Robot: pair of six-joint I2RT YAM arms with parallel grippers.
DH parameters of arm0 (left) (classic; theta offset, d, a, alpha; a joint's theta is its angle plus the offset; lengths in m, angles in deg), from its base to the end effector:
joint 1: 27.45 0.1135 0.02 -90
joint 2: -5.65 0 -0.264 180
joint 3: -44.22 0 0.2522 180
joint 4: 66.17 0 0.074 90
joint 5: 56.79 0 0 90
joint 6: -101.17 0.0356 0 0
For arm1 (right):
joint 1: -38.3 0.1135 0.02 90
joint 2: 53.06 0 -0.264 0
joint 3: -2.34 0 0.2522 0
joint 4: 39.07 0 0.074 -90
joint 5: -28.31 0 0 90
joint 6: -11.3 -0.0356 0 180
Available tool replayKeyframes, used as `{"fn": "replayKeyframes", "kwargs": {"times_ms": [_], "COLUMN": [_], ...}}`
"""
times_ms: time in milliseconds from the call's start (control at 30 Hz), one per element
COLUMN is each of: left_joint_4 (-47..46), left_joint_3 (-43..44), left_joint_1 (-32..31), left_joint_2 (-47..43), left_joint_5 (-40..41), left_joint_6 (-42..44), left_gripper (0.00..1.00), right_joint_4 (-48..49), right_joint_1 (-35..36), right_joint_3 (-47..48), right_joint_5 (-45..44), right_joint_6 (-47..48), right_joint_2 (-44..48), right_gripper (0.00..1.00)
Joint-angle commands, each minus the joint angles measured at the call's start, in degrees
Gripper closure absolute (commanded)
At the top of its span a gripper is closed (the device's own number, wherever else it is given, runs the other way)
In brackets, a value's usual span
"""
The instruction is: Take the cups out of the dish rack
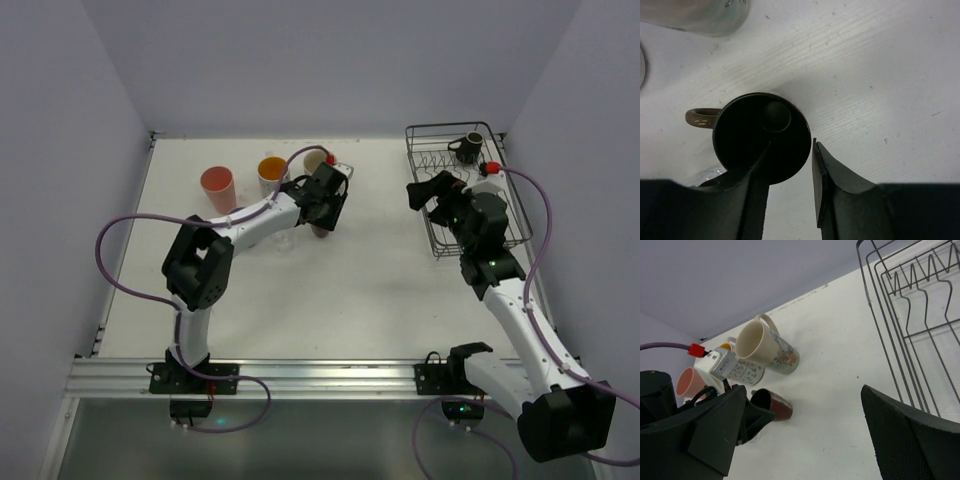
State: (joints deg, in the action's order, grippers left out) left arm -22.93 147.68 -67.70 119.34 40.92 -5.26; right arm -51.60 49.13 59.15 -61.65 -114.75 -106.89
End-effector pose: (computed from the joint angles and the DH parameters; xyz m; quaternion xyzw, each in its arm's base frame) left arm 0.3384 -0.2802 0.2227 0.1749 0.9314 -0.0922 0.3055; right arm 0.2201 0.0421 0.3215 0.1665 0.7451 0.2571 0.5924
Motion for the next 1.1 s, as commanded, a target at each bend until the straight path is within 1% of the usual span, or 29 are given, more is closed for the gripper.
{"fn": "replayKeyframes", "kwargs": {"times_ms": [0, 67, 167, 200, 267, 300, 333, 400, 433, 467, 500, 533, 567, 600, 633, 667, 700, 733, 767, 800, 867, 900, 967, 1000, 1067], "left_joint_4": [2.6, 2.78, 2.96, 2.87, 2.87, 2.43, 1.73, -1.15, -2.48, -5.62, -6.96, -8.02, -9.33, -9.52, -9.52, -9.52, -9.52, -9.52, -9.35, -9.26, -9.08, -9.0, -9.26, -9.61, -11.62], "left_joint_3": [3.12, 3.3, 3.12, 3.04, 2.95, 2.77, 1.81, 0.32, -1.78, -3.1, -6.08, -7.41, -8.64, -11.0, -12.25, -13.56, -16.45, -17.96, -19.19, -21.81, -23.76, -25.34, -26.58, -27.72, -30.0], "left_joint_1": [-0.62, -0.79, -0.8, -0.88, -0.88, -0.97, -1.15, -1.15, -1.15, -1.15, -1.15, -1.15, -1.15, -1.23, -1.15, -1.15, -1.15, -1.15, -1.15, -1.15, -1.15, -1.15, -1.15, -1.23, -1.15], "left_joint_2": [0.22, -0.04, -1.45, -2.06, -4.52, -5.75, -8.98, -13.03, -17.58, -20.06, -25.04, -27.62, -29.73, -33.93, -36.06, -37.91, -41.84, -43.8, -45.38, -48.44, -50.84, -52.67, -53.83, -54.88, -56.29], "left_joint_5": [1.61, 1.87, 2.14, 2.31, 2.14, 1.88, 1.7, -0.04, -0.84, -1.81, -3.56, -4.36, -5.32, -7.07, -7.44, -9.96, -10.6, -10.78, -10.78, -10.43, -8.95, -8.5, -7.27, -6.05, -6.21], "left_joint_6": [1.84, 1.84, 1.84, 1.66, 1.22, 0.96, 0.61, 0.17, -0.27, -0.53, -0.8, -1.24, -1.33, -1.33, -1.15, -0.89, -0.45, 0.77, 1.22, 2.18, 3.15, 4.2, 4.91, 5.09, 4.91], "left_gripper": [0.58, 0.57, 0.55, 0.54, 0.52, 0.5, 0.45, 0.37, 0.31, 0.28, 0.23, 0.21, 0.2, 0.17, 0.17, 0.17, 0.16, 0.16, 0.16, 0.16, 0.16, 0.16, 0.16, 0.16, 0.16], "right_joint_4": [-2.28, -3.08, -4.66, -4.75, -5.45, -5.37, -5.28, -5.45, -5.45, -5.71, -5.63, -5.89, -7.37, -7.91, -8.52, -10.01, -10.89, -11.86, -14.57, -15.64, -18.79, -19.68, -22.57, -23.64, -25.4], "right_joint_1": [-0.89, -1.86, -5.2, -7.9, -10.47, -13.0, -13.98, -16.26, -16.89, -17.42, -18.12, -18.3, -18.47, -18.82, -19.09, -19.53, -19.71, -19.79, -19.88, -19.88, -19.88, -19.88, -19.88, -19.88, -20.06], "right_joint_3": [5.63, 6.87, 10.29, 10.91, 13.63, 14.43, 16.43, 20.65, 22.15, 23.99, 27.58, 29.53, 31.9, 36.53, 38.84, 41.3, 46.11, 48.51, 53.93, 56.42, 61.17, 65.89, 70.48, 75.12, 79.88], "right_joint_5": [-6.0, -7.06, -7.5, -6.98, -5.4, -6.18, -6.71, -6.89, -6.8, -6.1, -5.84, -6.27, -6.97, -7.67, -8.11, -8.21, -8.47, -8.73, -8.99, -9.52, -10.31, -10.49, -11.19, -11.54, -11.99], "right_joint_6": [4.41, 6.07, 7.57, 8.1, 8.54, 8.8, 9.07, 9.25, 8.99, 8.98, 9.07, 9.51, 10.73, 11.26, 11.7, 12.58, 12.85, 13.72, 14.08, 14.43, 14.96, 14.96, 15.22, 15.22, 14.96], "right_joint_2": [-1.98, -3.04, -6.55, -7.78, -11.82, -13.22, -17.07, -21.56, -26.55, -28.95, -31.41, -35.96, -38.18, -40.37, -42.57, -46.86, -49.07, -51.36, -55.82, -57.95, -63.65, -65.43, -68.77, -72.0, -74.57], "right_gripper": [0.01, 0.01, 0.01, 0.02, 0.04, 0.05, 0.06, 0.07, 0.08, 0.08, 0.09, 0.09, 0.1, 0.11, 0.14, 0.16, 0.18, 0.22, 0.24, 0.28, 0.3, 0.35, 0.38, 0.39, 0.4]}}
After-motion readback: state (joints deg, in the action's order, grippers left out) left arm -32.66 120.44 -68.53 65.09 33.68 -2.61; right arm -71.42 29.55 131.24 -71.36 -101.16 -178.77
